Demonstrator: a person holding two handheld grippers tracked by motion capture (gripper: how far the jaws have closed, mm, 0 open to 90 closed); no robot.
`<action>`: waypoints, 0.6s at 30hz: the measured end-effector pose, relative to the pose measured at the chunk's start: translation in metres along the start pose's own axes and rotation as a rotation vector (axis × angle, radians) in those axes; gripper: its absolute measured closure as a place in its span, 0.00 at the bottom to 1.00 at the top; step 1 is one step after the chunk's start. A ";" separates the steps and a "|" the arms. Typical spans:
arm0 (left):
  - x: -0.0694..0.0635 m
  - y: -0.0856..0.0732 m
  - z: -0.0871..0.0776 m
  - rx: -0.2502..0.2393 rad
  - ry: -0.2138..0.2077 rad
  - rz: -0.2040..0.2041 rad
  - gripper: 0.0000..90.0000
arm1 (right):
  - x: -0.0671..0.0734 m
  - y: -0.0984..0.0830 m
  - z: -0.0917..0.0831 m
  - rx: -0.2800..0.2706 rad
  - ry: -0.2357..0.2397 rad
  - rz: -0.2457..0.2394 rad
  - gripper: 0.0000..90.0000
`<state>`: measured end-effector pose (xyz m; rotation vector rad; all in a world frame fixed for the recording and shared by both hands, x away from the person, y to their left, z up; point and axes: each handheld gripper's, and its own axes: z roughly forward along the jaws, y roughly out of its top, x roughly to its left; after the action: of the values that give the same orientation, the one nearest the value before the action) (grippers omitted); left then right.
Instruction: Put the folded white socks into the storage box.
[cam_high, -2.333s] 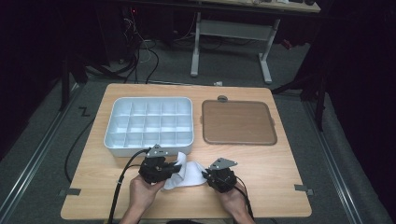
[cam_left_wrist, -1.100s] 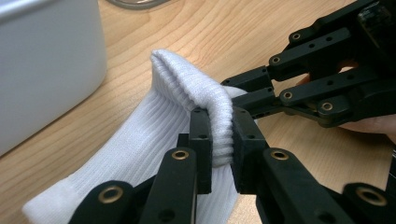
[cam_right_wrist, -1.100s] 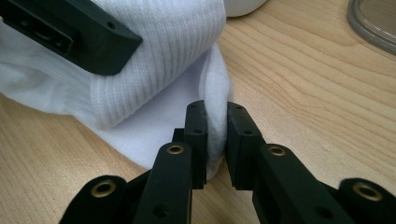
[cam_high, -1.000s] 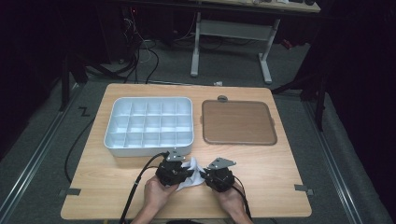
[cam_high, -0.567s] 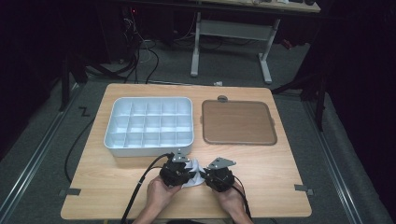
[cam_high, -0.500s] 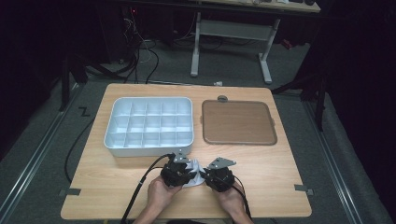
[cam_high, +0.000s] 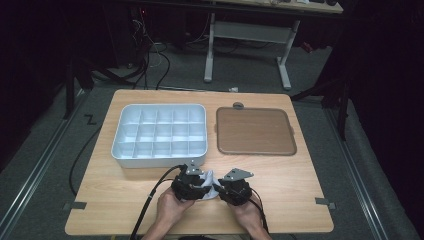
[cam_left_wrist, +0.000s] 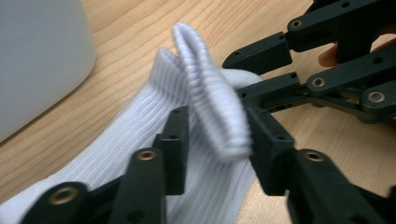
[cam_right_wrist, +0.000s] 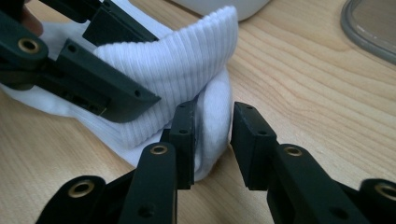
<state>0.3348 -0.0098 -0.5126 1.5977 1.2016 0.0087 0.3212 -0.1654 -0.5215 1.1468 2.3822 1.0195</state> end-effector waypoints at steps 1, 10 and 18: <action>0.001 0.001 -0.002 -0.001 -0.004 -0.003 0.64 | 0.000 0.000 -0.001 -0.007 0.002 0.002 0.78; 0.000 0.007 -0.024 -0.053 -0.036 -0.030 0.56 | -0.002 0.005 -0.015 -0.046 -0.016 -0.007 0.80; 0.016 0.013 -0.051 -0.114 0.009 -0.069 0.56 | -0.004 0.009 -0.033 -0.081 -0.031 -0.015 0.85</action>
<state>0.3230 0.0396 -0.4904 1.4581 1.2404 0.0394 0.3106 -0.1799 -0.4924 1.1069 2.2993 1.0753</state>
